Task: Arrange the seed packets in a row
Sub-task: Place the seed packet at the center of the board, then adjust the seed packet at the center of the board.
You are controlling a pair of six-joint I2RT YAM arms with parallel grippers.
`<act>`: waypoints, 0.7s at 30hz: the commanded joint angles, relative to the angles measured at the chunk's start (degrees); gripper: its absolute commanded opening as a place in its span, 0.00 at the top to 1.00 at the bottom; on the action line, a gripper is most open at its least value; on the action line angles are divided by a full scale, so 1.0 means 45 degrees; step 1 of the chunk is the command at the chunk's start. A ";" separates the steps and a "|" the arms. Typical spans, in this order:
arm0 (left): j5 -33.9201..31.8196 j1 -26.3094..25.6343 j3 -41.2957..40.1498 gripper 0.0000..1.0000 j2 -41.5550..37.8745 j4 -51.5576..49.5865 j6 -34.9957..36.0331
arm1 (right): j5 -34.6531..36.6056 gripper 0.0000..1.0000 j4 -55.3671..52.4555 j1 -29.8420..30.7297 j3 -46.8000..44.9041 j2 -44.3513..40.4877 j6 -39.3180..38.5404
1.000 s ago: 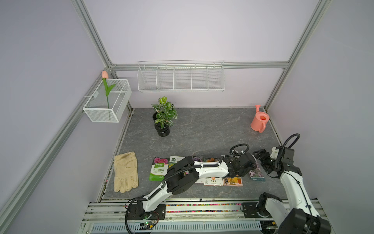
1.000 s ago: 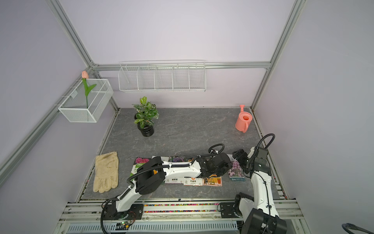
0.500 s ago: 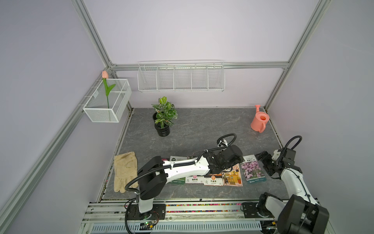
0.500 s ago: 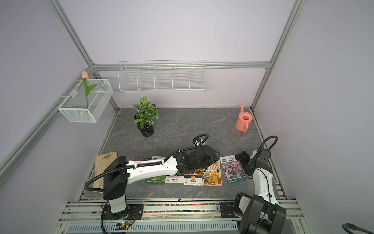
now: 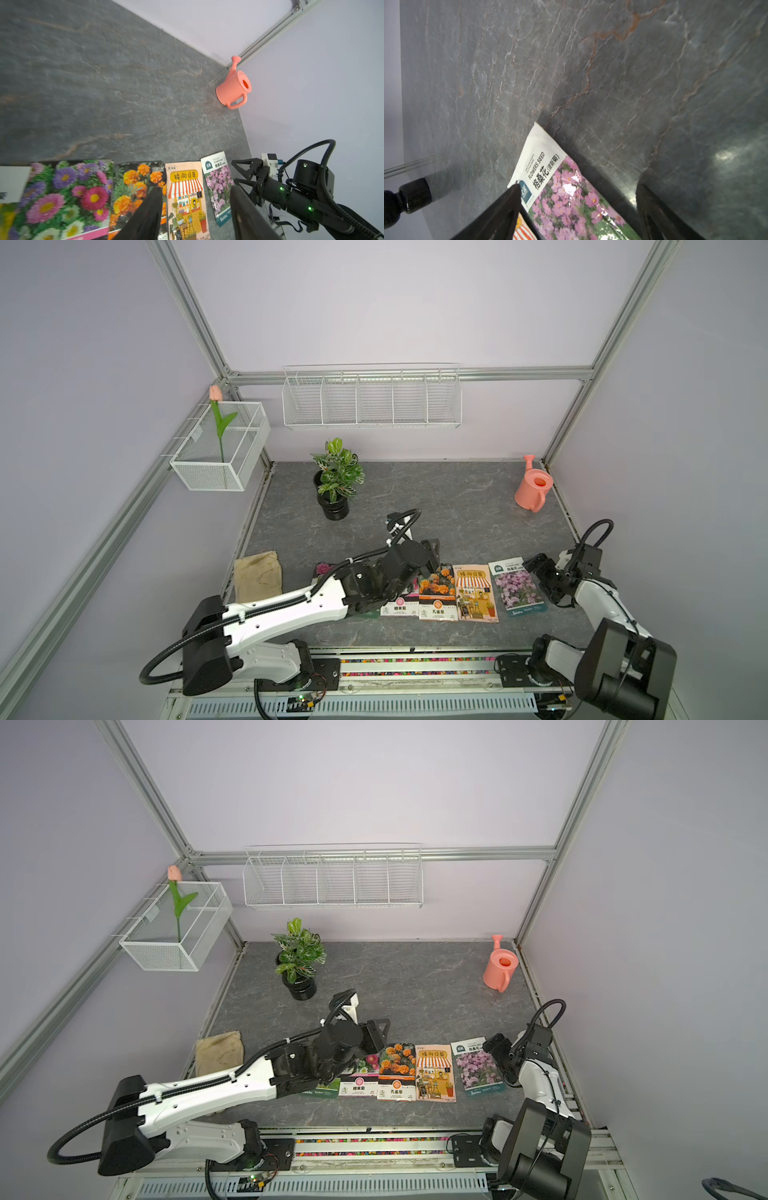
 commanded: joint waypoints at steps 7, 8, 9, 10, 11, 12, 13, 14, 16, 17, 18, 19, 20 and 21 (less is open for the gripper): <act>-0.3454 0.0085 -0.1227 0.36 -0.2012 -0.0415 0.1646 | -0.0275 0.12 -0.0161 0.0006 -0.0018 0.0660 -0.0238; -0.3521 0.0077 -0.1227 0.35 -0.2050 -0.0454 0.1682 | -0.0434 0.12 -0.0240 0.0008 -0.0063 0.0698 -0.0219; -0.3566 0.0102 -0.1217 0.35 -0.2069 -0.0437 0.1738 | -0.0595 0.12 -0.0308 0.0012 -0.0092 0.0719 -0.0200; -0.3613 0.0102 -0.1190 0.34 -0.2058 -0.0464 0.1751 | -0.0748 0.11 -0.0419 0.0013 -0.0122 0.0720 -0.0181; -0.3647 0.0093 -0.1154 0.34 -0.2033 -0.0512 0.1726 | -0.0868 0.11 -0.0511 0.0018 -0.0145 0.0668 -0.0162; -0.3639 0.0092 -0.1134 0.34 -0.2035 -0.0514 0.1749 | -0.0915 0.12 -0.0612 0.0024 -0.0165 0.0584 -0.0156; -0.3647 0.0103 -0.1085 0.34 -0.2001 -0.0542 0.1736 | -0.0917 0.12 -0.0764 0.0016 -0.0195 0.0422 -0.0104; -0.3617 0.0099 -0.1049 0.34 -0.1975 -0.0588 0.1708 | -0.0917 0.11 -0.0848 0.0025 -0.0251 0.0215 -0.0049; -0.3594 0.0092 -0.0983 0.34 -0.1960 -0.0681 0.1661 | -0.0892 0.12 -0.1104 0.0026 -0.0303 -0.0267 0.0069; -0.3607 0.0094 -0.0954 0.34 -0.1982 -0.0759 0.1581 | -0.0860 0.11 -0.1234 0.0026 -0.0317 -0.0496 0.0102; -0.3581 0.0105 -0.0953 0.34 -0.2005 -0.0767 0.1556 | -0.0878 0.12 -0.1279 0.0021 -0.0330 -0.0700 0.0149; -0.3560 0.0104 -0.0972 0.34 -0.2030 -0.0778 0.1517 | -0.0912 0.12 -0.1372 0.0026 -0.0351 -0.0848 0.0191; -0.3562 0.0098 -0.0991 0.34 -0.2056 -0.0782 0.1476 | -0.0945 0.12 -0.1491 0.0026 -0.0334 -0.0919 0.0199; -0.3544 0.0098 -0.0992 0.34 -0.2077 -0.0773 0.1436 | -0.1035 0.12 -0.1511 0.0023 -0.0337 -0.0940 0.0209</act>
